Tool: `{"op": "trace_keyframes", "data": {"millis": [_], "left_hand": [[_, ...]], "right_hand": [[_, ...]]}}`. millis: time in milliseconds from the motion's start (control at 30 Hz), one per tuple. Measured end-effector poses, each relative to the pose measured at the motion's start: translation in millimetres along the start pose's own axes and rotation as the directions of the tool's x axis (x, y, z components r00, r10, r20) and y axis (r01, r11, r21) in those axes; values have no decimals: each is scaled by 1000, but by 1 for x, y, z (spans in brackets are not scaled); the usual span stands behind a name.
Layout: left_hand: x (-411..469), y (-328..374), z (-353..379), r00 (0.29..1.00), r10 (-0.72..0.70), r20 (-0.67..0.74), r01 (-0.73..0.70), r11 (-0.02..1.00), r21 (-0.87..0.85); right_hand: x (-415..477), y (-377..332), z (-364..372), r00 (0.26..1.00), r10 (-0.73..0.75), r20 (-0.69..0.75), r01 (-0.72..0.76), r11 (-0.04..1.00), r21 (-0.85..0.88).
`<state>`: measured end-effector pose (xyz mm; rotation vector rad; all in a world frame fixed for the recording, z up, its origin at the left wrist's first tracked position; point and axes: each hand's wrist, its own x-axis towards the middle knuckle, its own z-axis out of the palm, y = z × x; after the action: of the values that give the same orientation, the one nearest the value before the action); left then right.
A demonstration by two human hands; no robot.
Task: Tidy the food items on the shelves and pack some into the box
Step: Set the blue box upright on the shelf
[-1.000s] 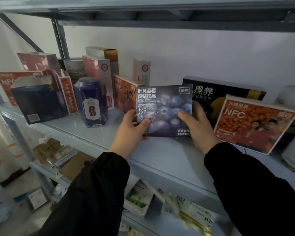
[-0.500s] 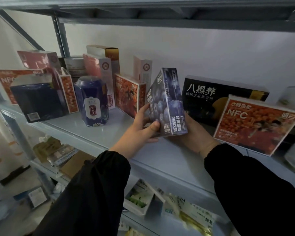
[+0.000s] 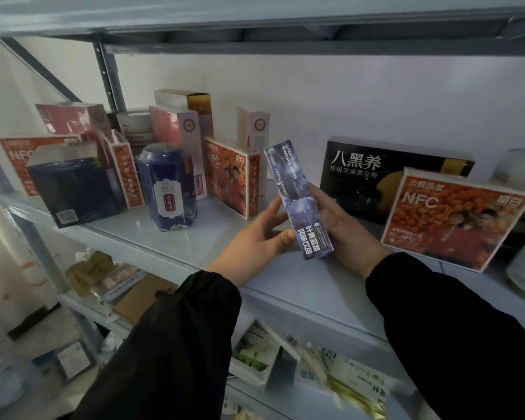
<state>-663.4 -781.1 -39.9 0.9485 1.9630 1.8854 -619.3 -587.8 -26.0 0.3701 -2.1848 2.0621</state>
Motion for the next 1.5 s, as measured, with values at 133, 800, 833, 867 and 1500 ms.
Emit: {"op": "trace_keyframes", "data": {"millis": [133, 800, 833, 867, 1500], "left_hand": [[-1, 0, -1, 999, -25, -31, 24, 999, -27], [-2, 20, -4, 891, -252, -378, 110, 926, -360], [-3, 20, -5, 891, -261, -372, 116, 922, -370], [-4, 21, -5, 890, -266, -370, 120, 920, -374], [-9, 18, -7, 928, -196, -317, 73, 929, -362]], "right_hand": [[6, 8, -6, 997, 44, -64, -40, 998, 55], [7, -16, -2, 937, 10, -349, 36, 992, 123], [6, -18, -1, 939, 1, -344, 50, 989, 137], [5, -19, 0, 941, -11, -338, 64, 987, 148], [2, -20, 5, 946, -95, -310, 145, 979, 141]]}}
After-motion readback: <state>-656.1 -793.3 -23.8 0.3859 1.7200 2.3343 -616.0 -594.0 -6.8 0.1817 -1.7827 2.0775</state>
